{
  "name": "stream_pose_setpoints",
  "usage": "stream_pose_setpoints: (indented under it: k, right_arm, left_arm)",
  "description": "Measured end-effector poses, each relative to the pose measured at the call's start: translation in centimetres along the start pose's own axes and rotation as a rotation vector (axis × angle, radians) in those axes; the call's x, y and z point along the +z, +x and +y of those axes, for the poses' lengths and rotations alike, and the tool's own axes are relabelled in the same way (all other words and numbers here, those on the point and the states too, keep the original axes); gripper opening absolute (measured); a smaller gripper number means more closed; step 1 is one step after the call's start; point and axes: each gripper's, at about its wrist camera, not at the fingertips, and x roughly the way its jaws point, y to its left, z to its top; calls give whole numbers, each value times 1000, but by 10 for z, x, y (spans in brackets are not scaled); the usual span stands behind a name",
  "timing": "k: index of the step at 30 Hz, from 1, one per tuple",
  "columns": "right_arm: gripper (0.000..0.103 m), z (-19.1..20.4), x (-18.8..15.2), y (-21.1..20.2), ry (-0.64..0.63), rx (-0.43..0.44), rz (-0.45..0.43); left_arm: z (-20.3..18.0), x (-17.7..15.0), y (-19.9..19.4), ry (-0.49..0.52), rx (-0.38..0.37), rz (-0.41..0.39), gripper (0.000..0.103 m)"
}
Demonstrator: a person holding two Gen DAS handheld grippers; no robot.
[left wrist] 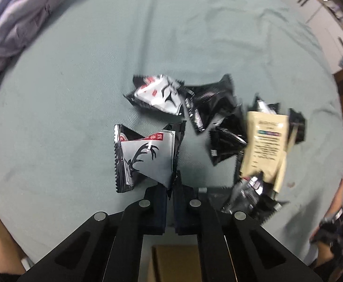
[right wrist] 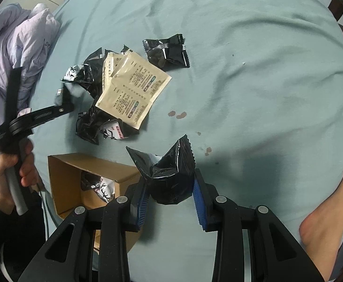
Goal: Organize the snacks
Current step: 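Grasp a white deer-print packet with the left gripper while the right gripper holds its black packet, then carry the white packet over the box and open the left gripper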
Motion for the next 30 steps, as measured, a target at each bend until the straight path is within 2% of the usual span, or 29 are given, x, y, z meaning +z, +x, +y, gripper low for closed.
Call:
stream_pose_setpoints:
  k: [3,9,12,15,20,27,30]
  right_arm:
    - [32,0,-1,-5,-9,-21,-9]
    - [32,6,-5,-24,-19,-64,-40]
    - [32,11,-10,-32,10,-57,-37]
    - [32,26,-13,-47,4,-66,-48]
    - [32,65,-27,-85,-74,-50,-126]
    - [32,86,-51,-111,-113,-66,-165]
    - [32,92,-61,-113,-124,-61,-155]
  left_arm:
    - [-4,-8,-27,31,-38,-53,3]
    - [-10,-46,-92,179,-85,-176,3]
    - [-16,-54,-110,188,-135,-146,3]
    - [-20,-74,-126,213,-147,-129,3]
    - [-40,-121,-144,387,-106,-202,3]
    - [-54,-155,-140,531,-113,-186,3]
    - [-56,-159,-133,529,-128,-152,3]
